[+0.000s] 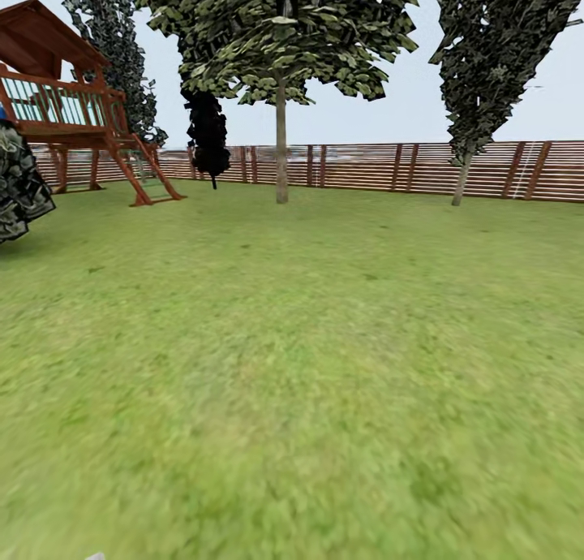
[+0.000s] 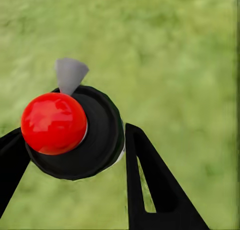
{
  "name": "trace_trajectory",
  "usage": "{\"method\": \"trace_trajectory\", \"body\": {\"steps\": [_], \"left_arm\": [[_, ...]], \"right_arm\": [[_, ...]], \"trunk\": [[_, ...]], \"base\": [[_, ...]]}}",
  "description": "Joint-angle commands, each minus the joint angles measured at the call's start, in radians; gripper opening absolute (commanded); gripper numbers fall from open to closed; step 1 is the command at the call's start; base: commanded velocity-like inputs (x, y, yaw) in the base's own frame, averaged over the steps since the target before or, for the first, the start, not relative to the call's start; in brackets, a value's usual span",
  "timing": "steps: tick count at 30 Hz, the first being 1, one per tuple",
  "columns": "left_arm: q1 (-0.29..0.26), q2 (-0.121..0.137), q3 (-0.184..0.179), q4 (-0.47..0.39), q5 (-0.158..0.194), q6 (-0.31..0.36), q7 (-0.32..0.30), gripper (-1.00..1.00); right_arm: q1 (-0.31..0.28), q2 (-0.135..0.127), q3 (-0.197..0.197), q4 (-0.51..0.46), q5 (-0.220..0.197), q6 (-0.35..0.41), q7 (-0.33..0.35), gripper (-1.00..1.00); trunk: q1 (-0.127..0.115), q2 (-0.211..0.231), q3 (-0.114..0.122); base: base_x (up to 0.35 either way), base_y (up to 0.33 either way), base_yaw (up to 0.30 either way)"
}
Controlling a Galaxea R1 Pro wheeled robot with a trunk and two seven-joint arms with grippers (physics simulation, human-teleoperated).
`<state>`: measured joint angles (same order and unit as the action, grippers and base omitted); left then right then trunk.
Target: In the garden, pick up the pesticide atomizer on the floor and spray pesticide onto both trees until each tree trunk is fully covered.
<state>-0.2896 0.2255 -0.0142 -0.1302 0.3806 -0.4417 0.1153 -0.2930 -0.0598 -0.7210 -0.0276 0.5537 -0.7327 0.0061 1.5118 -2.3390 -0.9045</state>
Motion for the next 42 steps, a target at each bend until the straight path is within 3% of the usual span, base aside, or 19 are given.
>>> {"method": "trace_trajectory", "body": {"steps": [1,42], "left_arm": [[0.0,0.0,0.0,0.0,0.0,0.0,0.0,-1.0],[0.0,0.0,0.0,0.001,0.001,0.001,0.0,-1.0]], "right_arm": [[0.0,0.0,0.0,0.0,0.0,0.0,0.0,1.0],[0.0,0.0,0.0,0.0,0.0,0.0,0.0,1.0]], "trunk": [[0.0,0.0,0.0],[0.0,0.0,0.0]], "base": [[0.342,0.0,0.0],[0.342,0.0,0.0]]}}
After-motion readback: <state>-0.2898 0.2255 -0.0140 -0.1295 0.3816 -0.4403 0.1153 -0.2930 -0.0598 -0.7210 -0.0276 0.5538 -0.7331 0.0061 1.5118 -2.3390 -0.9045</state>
